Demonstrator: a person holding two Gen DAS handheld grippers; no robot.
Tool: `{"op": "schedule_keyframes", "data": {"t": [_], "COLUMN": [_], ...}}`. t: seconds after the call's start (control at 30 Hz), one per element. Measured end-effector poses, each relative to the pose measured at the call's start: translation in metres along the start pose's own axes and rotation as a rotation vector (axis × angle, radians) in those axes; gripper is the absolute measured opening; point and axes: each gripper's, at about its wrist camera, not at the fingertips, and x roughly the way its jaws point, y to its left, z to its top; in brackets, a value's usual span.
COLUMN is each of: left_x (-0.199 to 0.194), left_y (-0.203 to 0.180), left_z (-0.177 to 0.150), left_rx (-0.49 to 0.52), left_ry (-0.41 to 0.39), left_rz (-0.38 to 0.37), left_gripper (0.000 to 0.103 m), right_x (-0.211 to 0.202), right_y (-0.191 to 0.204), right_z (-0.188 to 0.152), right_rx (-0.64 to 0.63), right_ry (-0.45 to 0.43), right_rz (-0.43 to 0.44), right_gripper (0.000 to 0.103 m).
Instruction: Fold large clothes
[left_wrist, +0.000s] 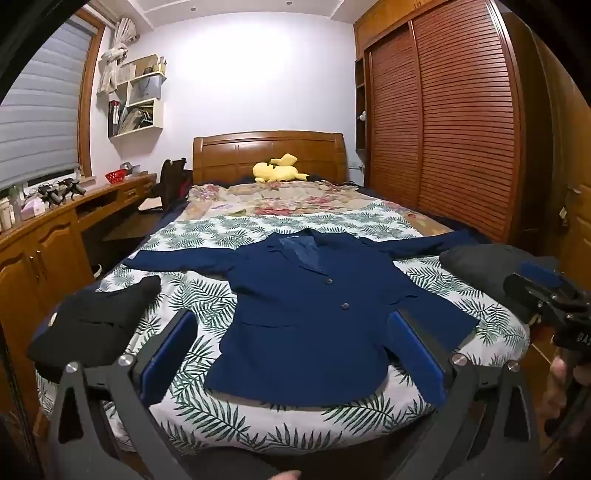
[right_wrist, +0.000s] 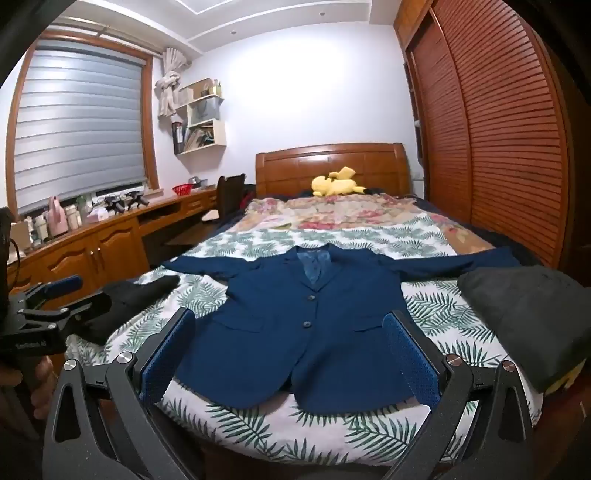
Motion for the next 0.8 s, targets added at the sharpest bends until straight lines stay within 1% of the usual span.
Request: {"op": "schedule_keyframes", "data": {"t": [0.03,0.07,0.23,0.27,0.4,0.43,0.8], "left_x": [0.000,-0.002,-0.003,-0.007,-0.011,-0.002,0.000], "left_y": [0.002,-0.006,-0.013,-0.008,-0.009,-0.009,-0.009], "left_z": [0.001,0.001,0.002,-0.001,-0.001,-0.005,-0.010], "left_rx": [0.000,0.034,0.038,0.021,0.026,0.028,0.025], "left_ry": [0.001,-0.027,-0.018,-0.024,-0.023,-0.018,-0.017], "left_rz": [-0.002,0.020,0.021,0.013,0.013,0.017,0.021], "left_gripper": [0.103,0.103,0.103,0.103,0.103,0.103,0.103], "right_x": [0.000,0.001,0.003,0.003,0.004,0.005,0.006], "right_y": [0.001,0.002,0.005,0.006,0.009,0.010,0.017], "right_z": [0.000,0.000,0.000,0.000,-0.001,-0.001,-0.002], "right_rx": [0.001,-0.001,0.008,0.005,0.000,0.000,-0.003], "right_ry": [0.001,0.006,0.008,0.004,0.003,0.003,0.003], "right_rz": [0.000,0.000,-0.002,-0.003,-0.005,-0.004,-0.009], "right_gripper": [0.103,0.103,0.103,0.103,0.103,0.103,0.103]}}
